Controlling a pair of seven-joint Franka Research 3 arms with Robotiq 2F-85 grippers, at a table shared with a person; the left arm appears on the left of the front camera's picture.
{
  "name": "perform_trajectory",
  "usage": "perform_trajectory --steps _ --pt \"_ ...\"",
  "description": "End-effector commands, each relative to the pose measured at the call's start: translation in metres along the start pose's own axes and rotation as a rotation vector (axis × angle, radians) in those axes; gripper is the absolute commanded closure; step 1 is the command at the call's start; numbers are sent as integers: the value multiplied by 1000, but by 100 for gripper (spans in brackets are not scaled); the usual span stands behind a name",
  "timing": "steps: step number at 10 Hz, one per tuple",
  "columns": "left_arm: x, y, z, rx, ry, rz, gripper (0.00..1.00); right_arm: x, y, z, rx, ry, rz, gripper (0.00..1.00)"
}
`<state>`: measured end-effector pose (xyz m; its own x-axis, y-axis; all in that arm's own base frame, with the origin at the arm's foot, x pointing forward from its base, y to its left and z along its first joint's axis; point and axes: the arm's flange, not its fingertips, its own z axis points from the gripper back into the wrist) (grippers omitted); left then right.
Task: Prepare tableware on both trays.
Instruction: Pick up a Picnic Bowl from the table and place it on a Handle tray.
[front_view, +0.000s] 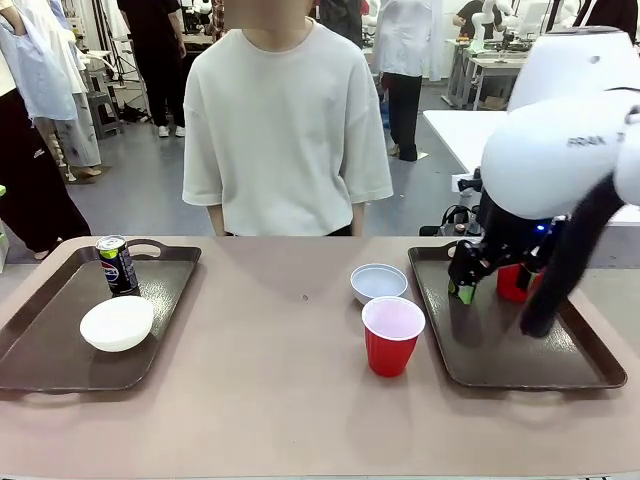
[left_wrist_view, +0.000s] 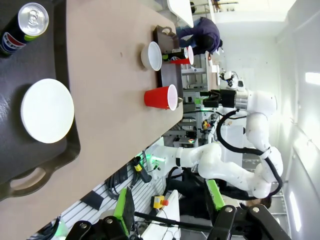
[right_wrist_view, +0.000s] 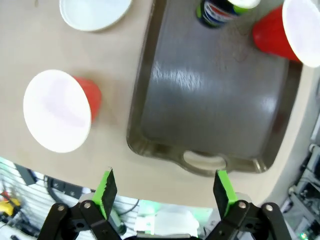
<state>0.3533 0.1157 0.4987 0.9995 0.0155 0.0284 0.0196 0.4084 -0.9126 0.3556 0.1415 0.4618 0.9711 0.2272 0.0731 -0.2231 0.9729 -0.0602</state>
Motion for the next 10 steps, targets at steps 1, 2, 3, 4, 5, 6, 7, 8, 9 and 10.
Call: perform_trajectory --steps 1,2,3,4,5,6,7,8,9,10 --pt "-3 1 1 -13 -4 -22 24 25 4 -4 13 3 7 0" --pt "-3 1 1 -13 -4 -22 24 25 4 -4 13 3 7 0" --pt "-3 1 1 -13 -4 -22 24 25 4 -4 13 3 7 0" --pt "-3 1 1 -13 -4 -22 24 25 4 -4 13 3 7 0" --pt "-3 1 1 -13 -4 -22 24 28 5 -6 19 10 8 0" --pt "-3 1 1 -13 -4 -22 24 49 8 -4 23 12 18 0" --pt "-3 1 1 -13 -4 -22 24 74 15 -3 23 12 23 0" --pt "-3 1 1 -13 -4 -22 24 96 20 -4 12 21 6 0" --pt "-3 1 1 -13 -4 -22 24 116 27 -7 15 36 9 0" --pt "-3 1 1 -13 -4 -22 24 126 32 -10 12 48 9 0"
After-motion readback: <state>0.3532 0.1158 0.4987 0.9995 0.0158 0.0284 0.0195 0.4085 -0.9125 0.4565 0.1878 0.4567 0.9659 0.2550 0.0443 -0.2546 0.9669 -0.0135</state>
